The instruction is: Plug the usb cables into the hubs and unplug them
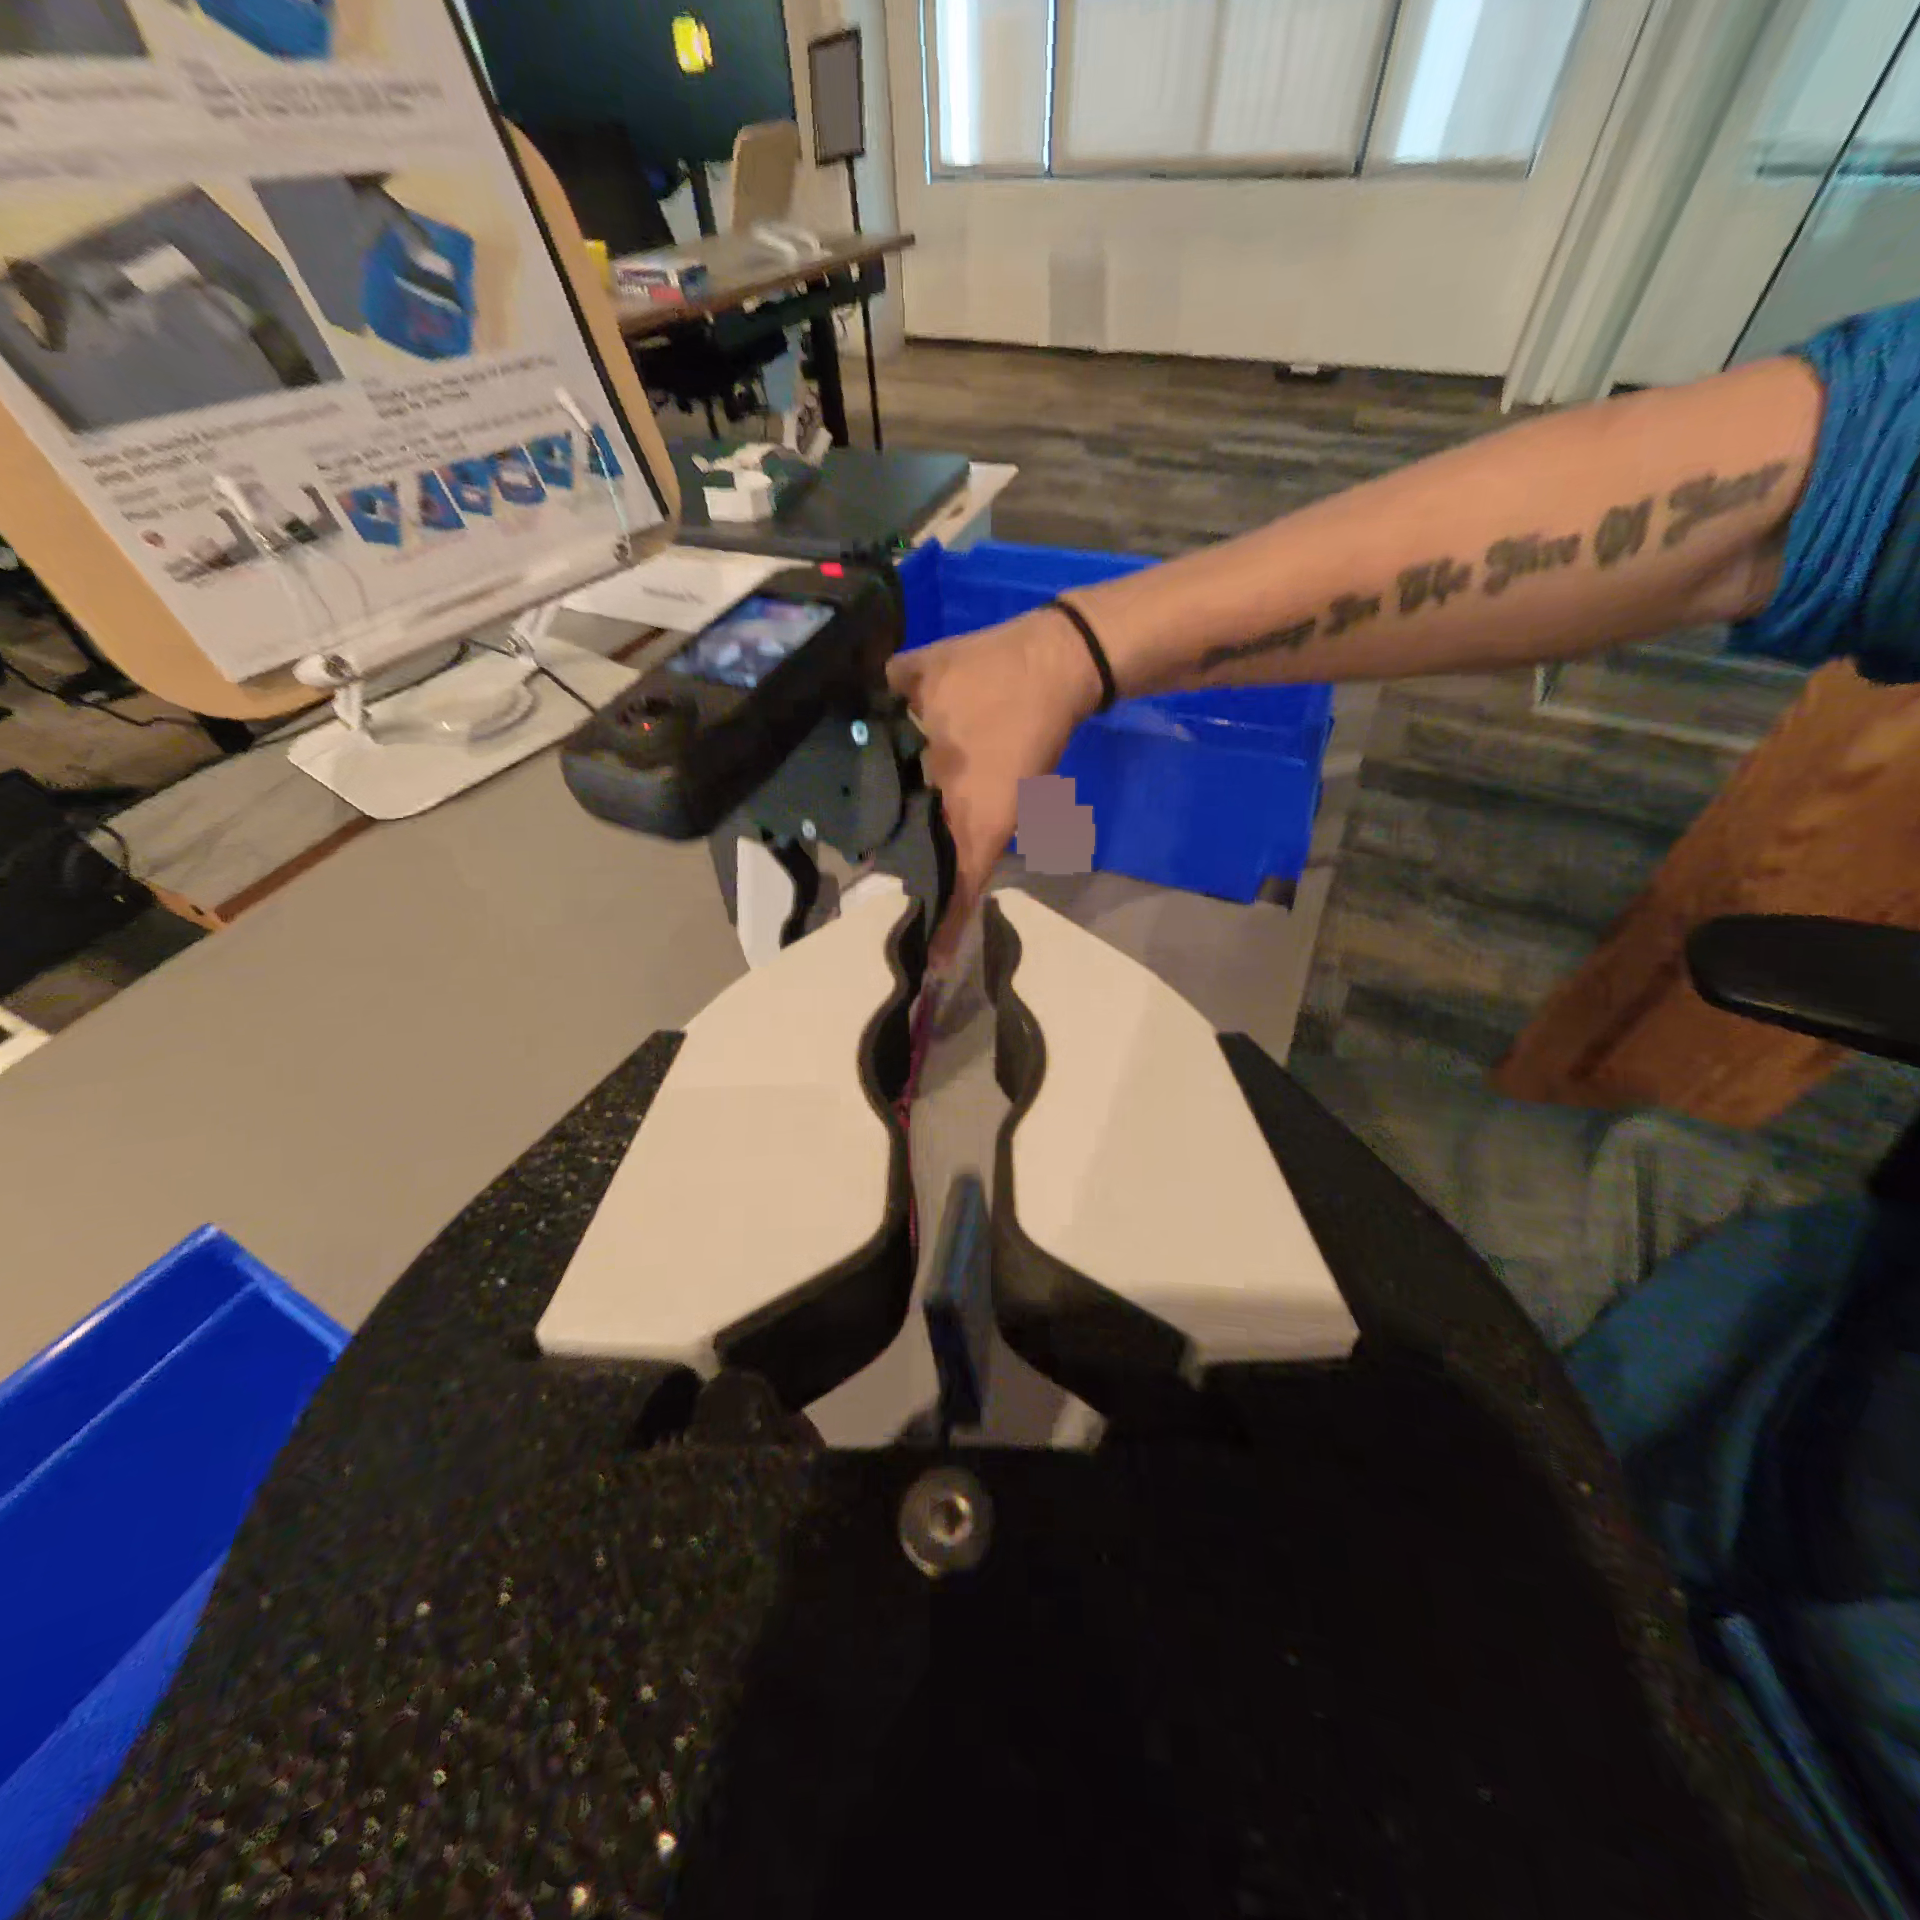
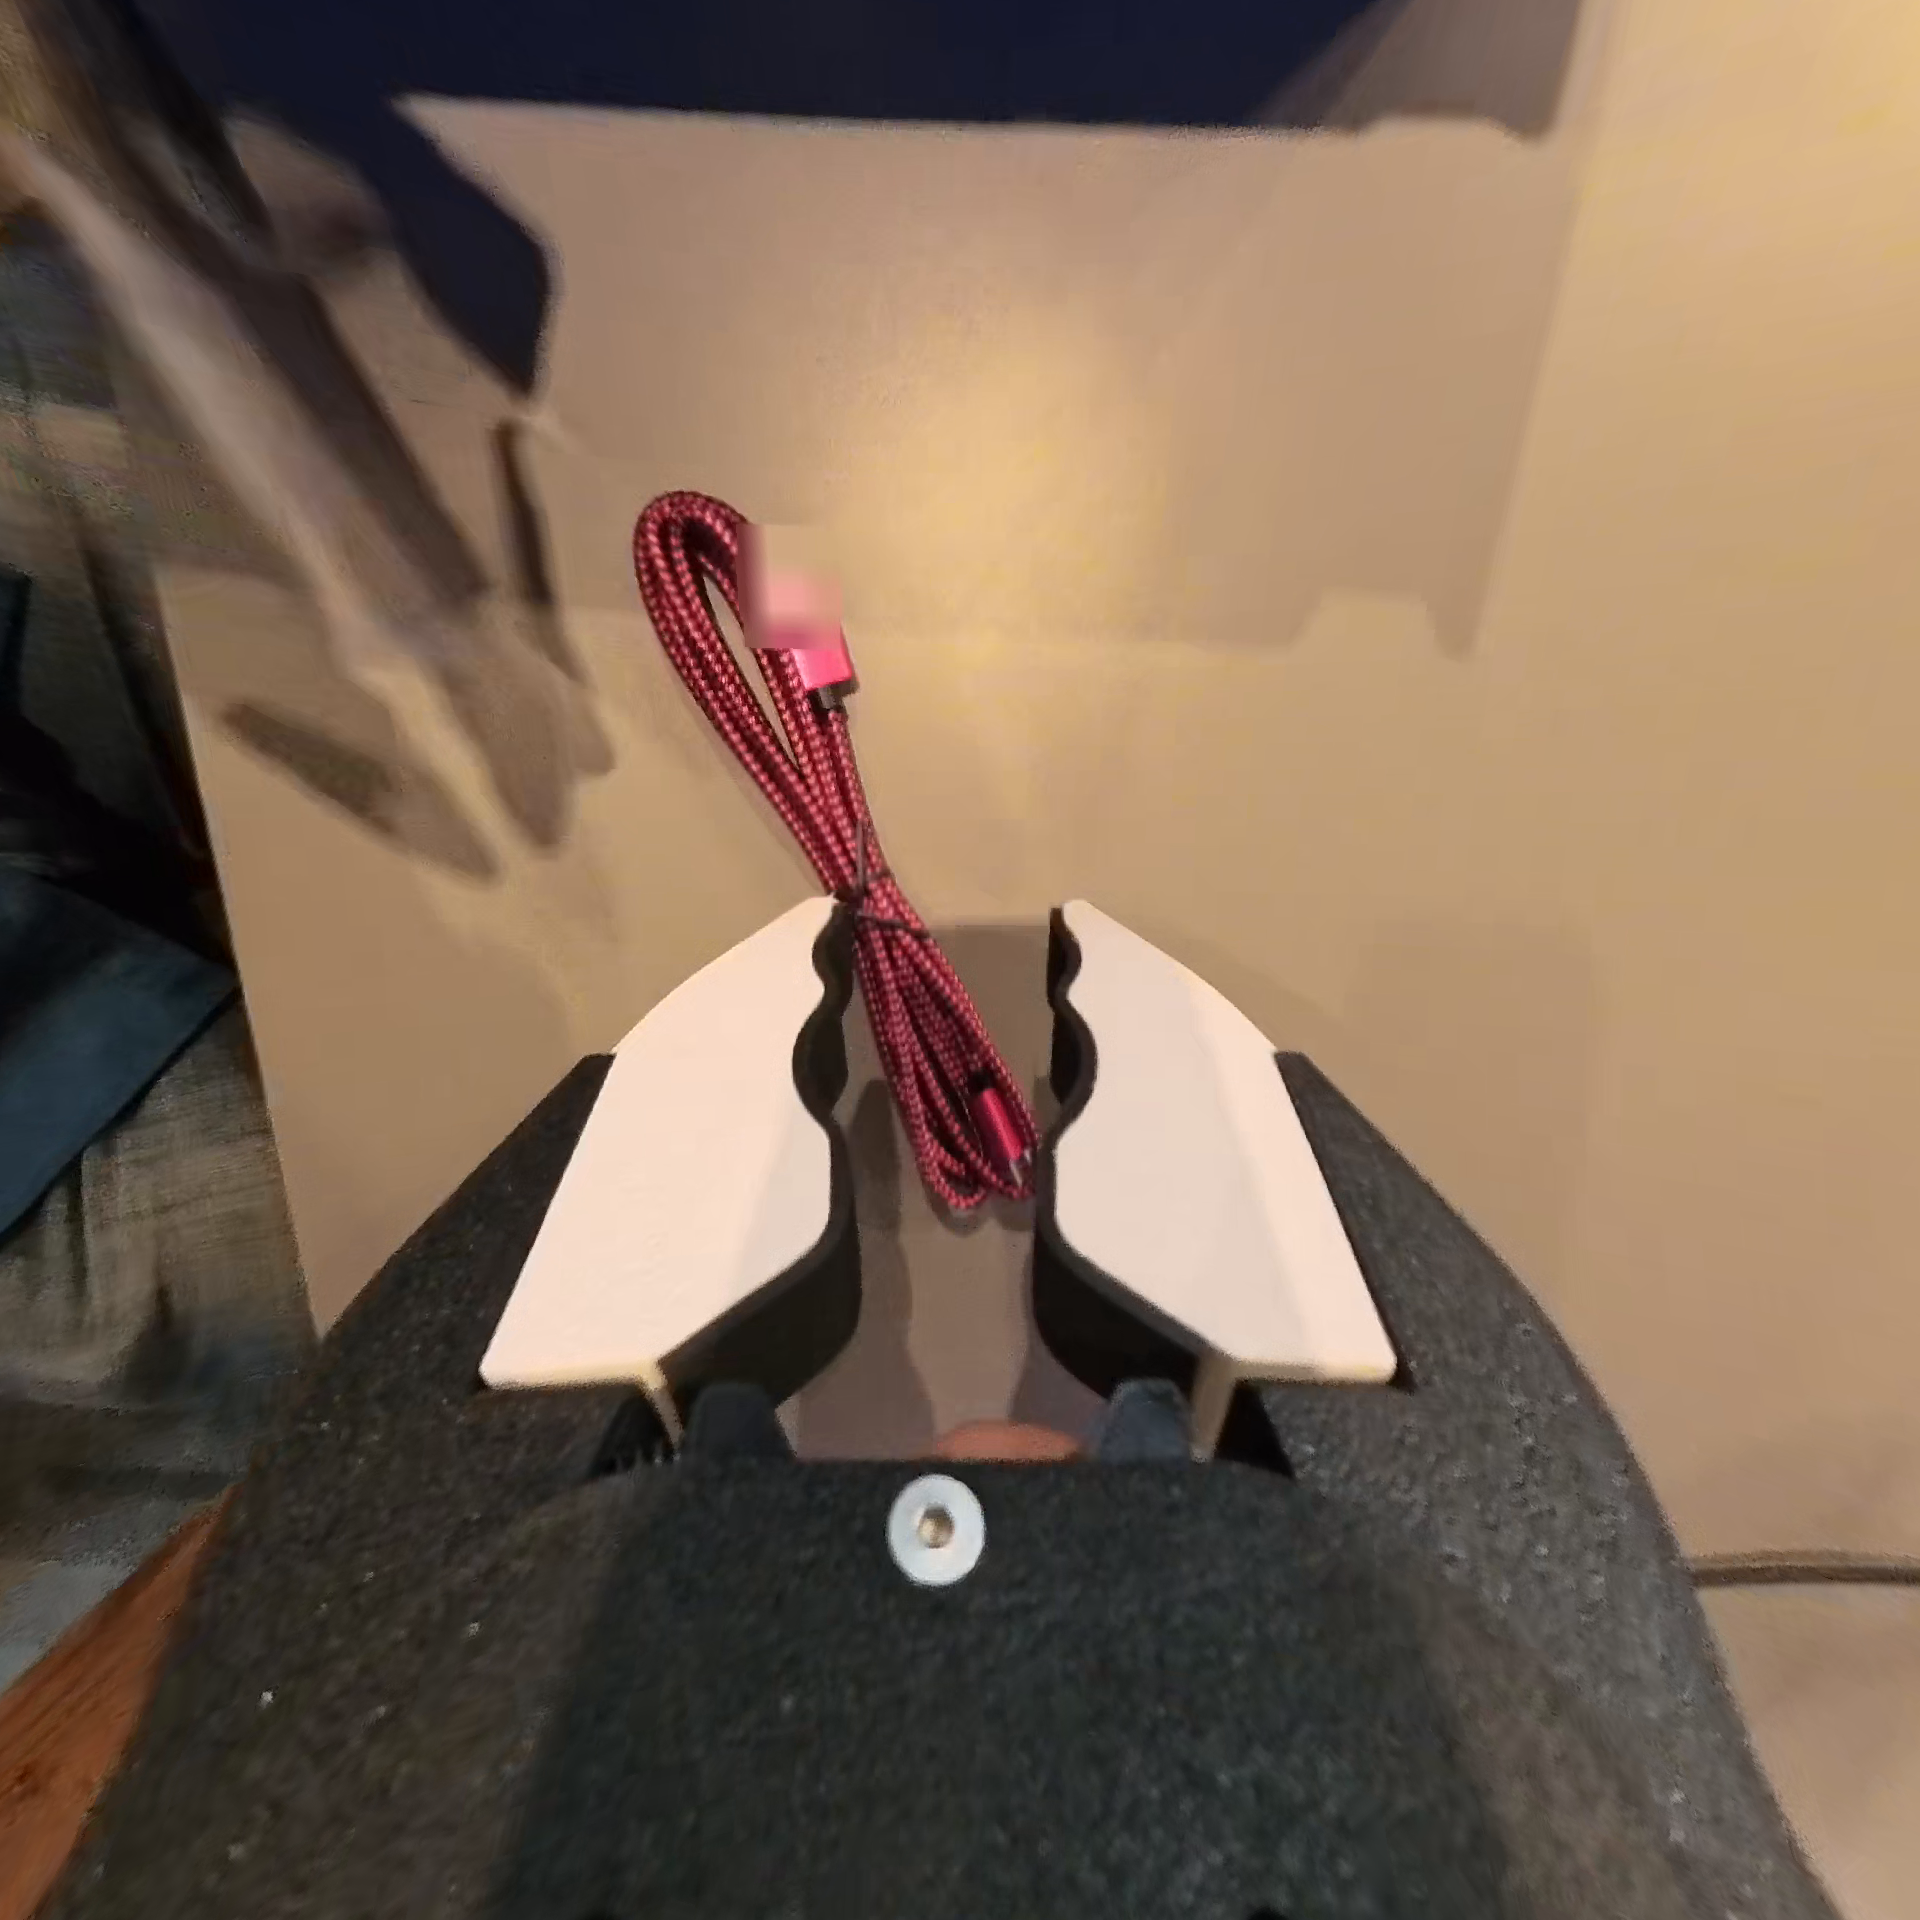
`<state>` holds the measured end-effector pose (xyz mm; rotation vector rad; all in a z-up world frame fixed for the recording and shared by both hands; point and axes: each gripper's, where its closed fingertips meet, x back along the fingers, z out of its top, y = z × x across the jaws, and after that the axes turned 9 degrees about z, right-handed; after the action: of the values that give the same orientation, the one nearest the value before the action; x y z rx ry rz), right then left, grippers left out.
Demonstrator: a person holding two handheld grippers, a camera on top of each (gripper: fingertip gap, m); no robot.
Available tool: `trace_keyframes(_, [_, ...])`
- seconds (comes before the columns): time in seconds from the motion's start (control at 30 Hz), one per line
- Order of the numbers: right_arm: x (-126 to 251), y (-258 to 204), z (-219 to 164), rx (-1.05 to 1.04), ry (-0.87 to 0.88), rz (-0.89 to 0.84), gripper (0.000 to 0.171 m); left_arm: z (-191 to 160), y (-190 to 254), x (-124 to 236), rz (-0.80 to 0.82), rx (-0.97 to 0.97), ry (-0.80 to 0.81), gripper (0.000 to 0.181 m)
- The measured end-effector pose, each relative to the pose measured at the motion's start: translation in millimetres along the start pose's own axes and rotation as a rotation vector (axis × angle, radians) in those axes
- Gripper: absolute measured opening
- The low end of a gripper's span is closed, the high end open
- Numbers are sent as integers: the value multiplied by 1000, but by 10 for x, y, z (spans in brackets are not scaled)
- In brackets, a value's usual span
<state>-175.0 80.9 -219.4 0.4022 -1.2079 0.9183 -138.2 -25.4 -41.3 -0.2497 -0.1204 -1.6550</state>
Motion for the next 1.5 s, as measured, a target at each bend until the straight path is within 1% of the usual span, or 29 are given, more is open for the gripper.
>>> trace_keyframes(0.07, [68, 4, -39, -7, 20, -17, 35, -43, 3, -72, 29, -17, -19, 0])
trace_keyframes(0.13, [130, 84, -92, -45, 25, -83, 35, -124, -128, -168, 127, -14, -65, 0])
trace_keyframes(0.17, [157, 109, -115, -87, 29, -98, 35, -232, -183, -226, 162, -26, -122, 0])
trace_keyframes(0.23, [204, -32, -63, -139, 77, -22, 35, -465, -348, -270, 249, -53, -245, 0])
trace_keyframes(0.27, [246, -92, -37, -136, 85, -15, 35, -507, -405, -226, 274, -54, -270, 0])
trace_keyframes(0.37, [376, -151, 14, -53, 68, -67, 36, -448, -253, -94, 177, -10, -227, 0])
trace_keyframes(0.43, [415, -140, 70, -54, 80, -65, 36, -468, -204, -84, 169, -17, -231, 1])
trace_keyframes(0.47, [413, -134, 101, -60, 90, -58, 36, -503, -199, -93, 179, -22, -246, 8])
trace_keyframes(0.53, [361, -133, 120, -60, 87, -55, 36, -591, -177, -115, 191, -40, -285, 15])
trace_keyframes(0.63, [230, -175, 58, -22, 30, -56, 38, -718, -139, -128, 208, -67, -351, 27])
trace_keyframes(0.73, [148, -181, 1, 11, -16, -76, 38, -835, -48, -178, 197, -82, -397, 32])
trace_keyframes(0.83, [105, -176, -15, 15, -31, -68, 37, -1000, 0, -249, 214, -104, -463, 29])
trace_keyframes(0.93, [81, -151, -28, 20, -45, -69, 37, -1151, -38, -289, 271, -133, -542, 21])
trace_keyframes(1.03, [59, -144, -42, 31, -51, -67, 36, -1203, -53, -308, 299, -152, -571, 12])
trace_keyframes(1.1, [46, -134, -56, 36, -48, -62, 36, -1234, -44, -333, 305, -162, -591, 14])
trace_keyframes(1.2, [34, -98, -93, 31, -41, -49, 36, -1299, 38, -420, 291, -187, -645, 26])
trace_keyframes(1.3, [46, -45, -117, 20, -20, -45, 36, -1370, 72, -536, 323, -227, -717, 31])
trace_keyframes(1.4, [77, 9, -150, 16, -10, -50, 36, -1491, 135, -665, 328, -228, -787, 33])
trace_keyframes(1.5, [116, 56, -187, 11, -7, -48, 36, -1604, 138, -754, 353, -223, -821, 30])
